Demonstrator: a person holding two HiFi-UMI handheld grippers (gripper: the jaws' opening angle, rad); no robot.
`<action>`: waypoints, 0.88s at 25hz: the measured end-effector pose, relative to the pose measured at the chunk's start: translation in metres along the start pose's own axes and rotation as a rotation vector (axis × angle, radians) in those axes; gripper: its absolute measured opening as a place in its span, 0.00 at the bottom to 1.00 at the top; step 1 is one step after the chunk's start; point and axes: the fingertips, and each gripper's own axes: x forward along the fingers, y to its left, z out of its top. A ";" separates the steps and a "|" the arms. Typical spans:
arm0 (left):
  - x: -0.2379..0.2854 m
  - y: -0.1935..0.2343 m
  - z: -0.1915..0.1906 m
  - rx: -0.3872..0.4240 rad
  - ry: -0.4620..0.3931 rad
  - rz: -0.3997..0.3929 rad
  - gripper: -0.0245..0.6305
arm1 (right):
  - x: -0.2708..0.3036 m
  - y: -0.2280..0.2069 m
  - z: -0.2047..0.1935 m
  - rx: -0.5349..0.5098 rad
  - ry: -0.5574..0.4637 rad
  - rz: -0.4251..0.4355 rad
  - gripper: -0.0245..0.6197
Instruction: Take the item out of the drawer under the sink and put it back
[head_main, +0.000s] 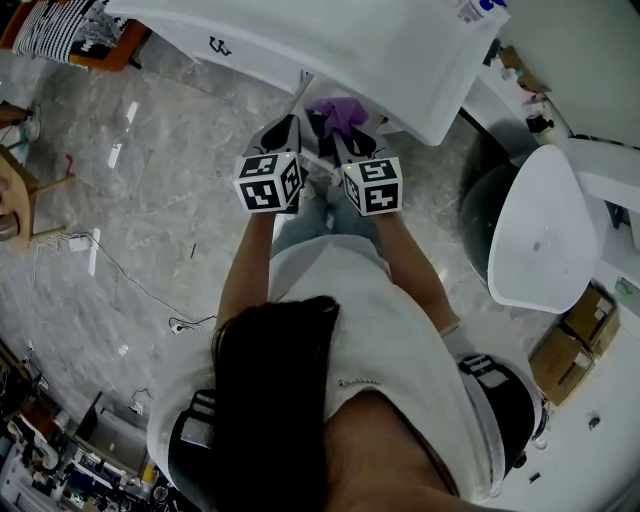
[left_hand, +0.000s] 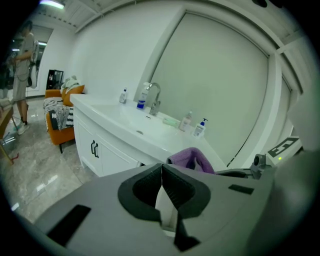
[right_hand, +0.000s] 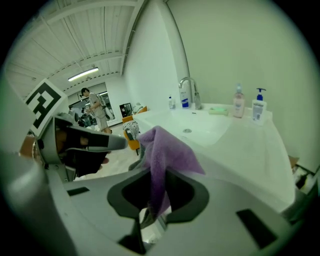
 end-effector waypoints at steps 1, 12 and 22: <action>0.002 0.002 -0.002 -0.007 0.003 0.005 0.04 | 0.004 0.000 -0.002 -0.002 0.008 0.005 0.16; 0.022 0.019 -0.023 -0.040 0.034 0.044 0.04 | 0.040 -0.009 -0.030 -0.003 0.074 0.035 0.16; 0.051 0.029 -0.047 -0.044 0.059 0.058 0.04 | 0.075 -0.024 -0.050 0.010 0.093 0.043 0.16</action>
